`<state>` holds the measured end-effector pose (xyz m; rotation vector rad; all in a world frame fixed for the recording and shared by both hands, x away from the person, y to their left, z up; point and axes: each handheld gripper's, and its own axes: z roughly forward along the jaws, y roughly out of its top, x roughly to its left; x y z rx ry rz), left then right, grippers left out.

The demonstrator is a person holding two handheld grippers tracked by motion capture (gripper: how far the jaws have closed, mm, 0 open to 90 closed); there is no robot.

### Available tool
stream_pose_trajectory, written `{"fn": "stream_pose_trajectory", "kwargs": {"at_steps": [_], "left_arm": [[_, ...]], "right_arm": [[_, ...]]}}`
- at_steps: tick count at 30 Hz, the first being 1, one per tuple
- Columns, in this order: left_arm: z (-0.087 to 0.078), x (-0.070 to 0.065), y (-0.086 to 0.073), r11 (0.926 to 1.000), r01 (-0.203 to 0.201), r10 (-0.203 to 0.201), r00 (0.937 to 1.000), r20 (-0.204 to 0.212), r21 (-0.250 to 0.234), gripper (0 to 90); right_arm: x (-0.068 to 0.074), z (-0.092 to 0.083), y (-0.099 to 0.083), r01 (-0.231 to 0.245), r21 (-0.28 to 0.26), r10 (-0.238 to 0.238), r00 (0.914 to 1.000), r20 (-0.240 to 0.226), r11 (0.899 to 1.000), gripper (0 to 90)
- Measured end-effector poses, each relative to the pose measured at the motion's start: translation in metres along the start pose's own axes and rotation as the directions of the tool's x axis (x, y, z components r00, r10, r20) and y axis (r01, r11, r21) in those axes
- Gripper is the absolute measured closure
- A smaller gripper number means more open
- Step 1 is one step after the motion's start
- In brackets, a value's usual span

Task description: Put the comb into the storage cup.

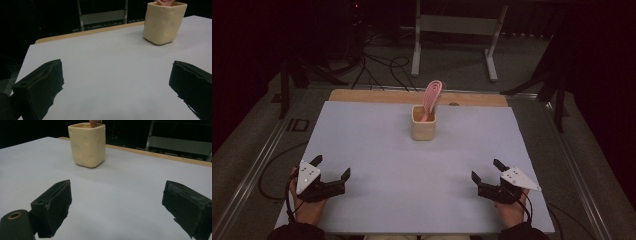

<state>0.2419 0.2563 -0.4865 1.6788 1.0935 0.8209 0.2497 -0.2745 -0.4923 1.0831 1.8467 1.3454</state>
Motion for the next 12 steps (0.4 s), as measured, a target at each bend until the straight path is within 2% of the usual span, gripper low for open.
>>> {"fn": "stream_pose_trajectory", "kwargs": {"at_steps": [12], "left_arm": [[0.0028, -0.0020, -0.0022, 1.0000, -0.002, 0.002, 1.0000, -0.004, 0.009, 0.2]], "right_arm": [[0.0010, 0.0031, -0.0033, 0.015, 0.015, -0.015, 0.9999, 0.008, 1.000, 9.1]]}}
